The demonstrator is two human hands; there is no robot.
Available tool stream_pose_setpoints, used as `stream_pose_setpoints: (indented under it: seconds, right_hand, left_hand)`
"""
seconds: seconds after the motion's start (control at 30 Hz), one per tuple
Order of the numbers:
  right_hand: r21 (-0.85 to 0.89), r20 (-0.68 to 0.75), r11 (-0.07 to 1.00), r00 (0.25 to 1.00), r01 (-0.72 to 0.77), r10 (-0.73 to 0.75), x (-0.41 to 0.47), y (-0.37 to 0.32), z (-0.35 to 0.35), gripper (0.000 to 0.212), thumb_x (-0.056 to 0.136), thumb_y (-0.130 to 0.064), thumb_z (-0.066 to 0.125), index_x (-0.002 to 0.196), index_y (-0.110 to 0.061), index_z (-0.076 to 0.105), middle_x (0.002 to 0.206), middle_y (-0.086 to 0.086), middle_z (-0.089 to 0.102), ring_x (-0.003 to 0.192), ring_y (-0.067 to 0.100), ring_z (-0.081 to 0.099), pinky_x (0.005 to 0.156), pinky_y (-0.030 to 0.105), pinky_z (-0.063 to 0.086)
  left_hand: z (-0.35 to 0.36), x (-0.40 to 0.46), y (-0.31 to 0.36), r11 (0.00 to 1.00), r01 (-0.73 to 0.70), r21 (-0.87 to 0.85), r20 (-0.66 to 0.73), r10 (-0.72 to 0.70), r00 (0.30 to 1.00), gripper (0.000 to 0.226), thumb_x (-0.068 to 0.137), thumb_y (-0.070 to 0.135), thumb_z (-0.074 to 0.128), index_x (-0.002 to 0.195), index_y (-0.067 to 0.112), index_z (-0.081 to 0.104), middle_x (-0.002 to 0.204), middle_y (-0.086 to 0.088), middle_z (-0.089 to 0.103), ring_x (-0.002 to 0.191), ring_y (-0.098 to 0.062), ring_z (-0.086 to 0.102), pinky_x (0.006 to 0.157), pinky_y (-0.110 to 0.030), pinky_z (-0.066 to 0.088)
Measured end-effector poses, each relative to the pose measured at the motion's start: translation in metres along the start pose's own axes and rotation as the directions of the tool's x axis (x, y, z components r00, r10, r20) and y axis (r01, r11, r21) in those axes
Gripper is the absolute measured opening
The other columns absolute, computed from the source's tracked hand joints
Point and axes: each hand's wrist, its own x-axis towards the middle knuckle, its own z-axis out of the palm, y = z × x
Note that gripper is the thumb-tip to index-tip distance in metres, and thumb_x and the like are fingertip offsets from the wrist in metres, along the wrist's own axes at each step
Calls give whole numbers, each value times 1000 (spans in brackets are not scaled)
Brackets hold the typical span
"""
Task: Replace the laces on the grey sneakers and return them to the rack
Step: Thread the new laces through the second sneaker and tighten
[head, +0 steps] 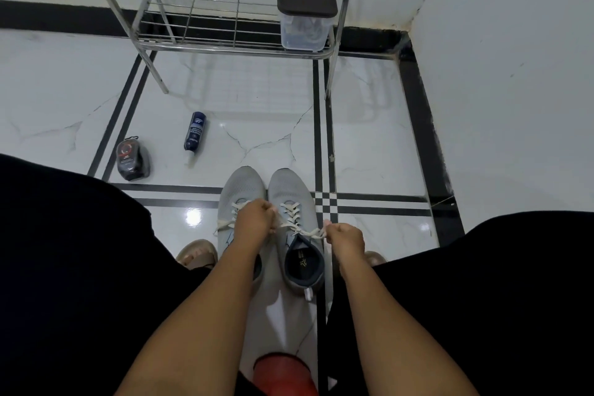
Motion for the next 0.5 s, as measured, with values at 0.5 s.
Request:
stream_pose_setpoints:
  seconds: [0.5]
  right_hand:
    - [-627, 94, 777, 996, 58, 1, -34, 7, 22, 29, 87, -15, 58, 115, -7, 61, 114, 14, 65, 106, 31, 62, 79, 30, 49]
  left_hand:
    - [-29, -64, -51, 858, 490, 155, -224, -452, 863, 37, 102, 6, 34, 136, -3, 45, 139, -20, 48, 128, -33, 47, 99, -35, 40]
